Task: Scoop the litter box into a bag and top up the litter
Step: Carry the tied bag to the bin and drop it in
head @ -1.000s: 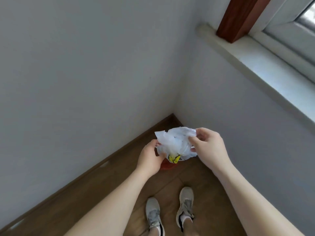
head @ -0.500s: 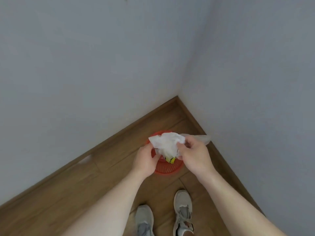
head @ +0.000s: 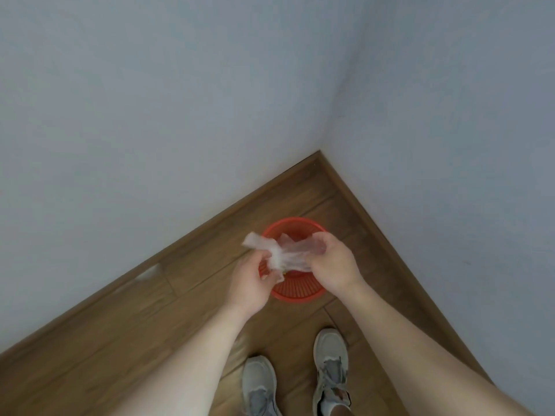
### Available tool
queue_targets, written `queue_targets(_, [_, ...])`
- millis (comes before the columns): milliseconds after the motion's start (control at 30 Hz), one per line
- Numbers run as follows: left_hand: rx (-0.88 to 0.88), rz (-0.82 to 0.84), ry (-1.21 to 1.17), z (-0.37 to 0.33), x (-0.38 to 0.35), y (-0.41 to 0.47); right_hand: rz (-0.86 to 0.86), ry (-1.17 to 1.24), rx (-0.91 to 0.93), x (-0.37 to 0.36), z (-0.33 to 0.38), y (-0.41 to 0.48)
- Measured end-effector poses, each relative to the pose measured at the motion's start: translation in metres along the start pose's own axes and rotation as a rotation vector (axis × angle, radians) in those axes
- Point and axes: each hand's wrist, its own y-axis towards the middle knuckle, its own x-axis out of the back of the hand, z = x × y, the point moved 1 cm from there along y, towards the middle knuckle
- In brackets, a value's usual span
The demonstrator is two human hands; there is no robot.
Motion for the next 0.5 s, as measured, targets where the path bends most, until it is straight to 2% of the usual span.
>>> queue_targets(300, [-0.04, -0.009, 0.053, -0.041, 0.035, -0.029, -0.069, -0.137, 0.05, 0.029, 0.018, -0.037])
queue_targets(500, [-0.121, 0.033, 0.175, -0.1, 0.095, -0.092, -0.093, -0.292, 0.112, 0.073, 0.058, -0.115])
